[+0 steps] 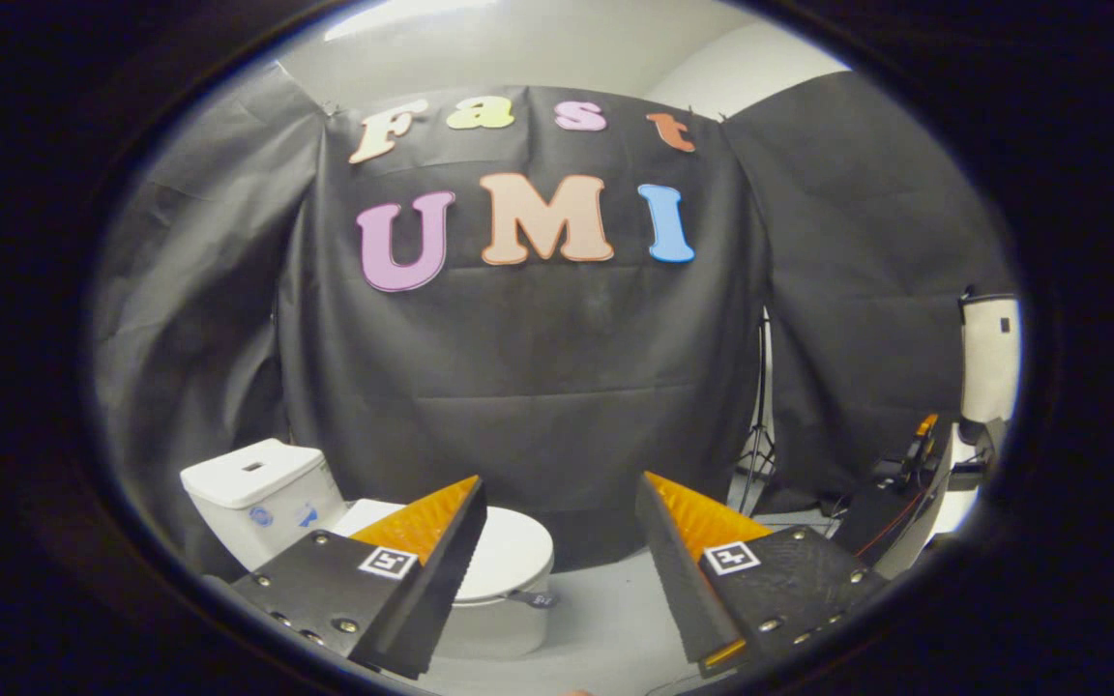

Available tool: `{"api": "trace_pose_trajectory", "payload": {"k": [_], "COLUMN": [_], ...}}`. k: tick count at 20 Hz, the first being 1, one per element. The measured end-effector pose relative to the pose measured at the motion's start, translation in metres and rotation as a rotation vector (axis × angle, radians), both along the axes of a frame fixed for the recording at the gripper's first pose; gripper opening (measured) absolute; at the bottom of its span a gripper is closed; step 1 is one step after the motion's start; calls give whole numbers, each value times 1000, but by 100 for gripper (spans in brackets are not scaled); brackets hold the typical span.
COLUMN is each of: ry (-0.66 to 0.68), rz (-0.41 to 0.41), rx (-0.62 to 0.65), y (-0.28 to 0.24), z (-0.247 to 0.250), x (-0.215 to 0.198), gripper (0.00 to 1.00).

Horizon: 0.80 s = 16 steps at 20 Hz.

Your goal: Open the toilet lid.

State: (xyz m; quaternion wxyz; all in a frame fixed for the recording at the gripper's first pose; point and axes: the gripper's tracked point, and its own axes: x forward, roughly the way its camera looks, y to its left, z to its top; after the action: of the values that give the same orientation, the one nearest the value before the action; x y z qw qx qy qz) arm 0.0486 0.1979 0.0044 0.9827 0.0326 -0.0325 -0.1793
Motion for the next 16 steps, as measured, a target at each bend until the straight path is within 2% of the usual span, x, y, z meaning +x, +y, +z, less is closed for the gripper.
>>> {"api": "trace_pose_trajectory", "payload": {"k": [3, 7, 13, 16], "ry": [-33, -42, -124, -116], "rz": [27, 18, 5, 4], "rx": [31, 89, 285, 368], "y": [5, 5, 13, 23], "z": [-2, -22, -50, -77], "x": [19, 47, 79, 99], "gripper": [93, 93, 93, 93]}}
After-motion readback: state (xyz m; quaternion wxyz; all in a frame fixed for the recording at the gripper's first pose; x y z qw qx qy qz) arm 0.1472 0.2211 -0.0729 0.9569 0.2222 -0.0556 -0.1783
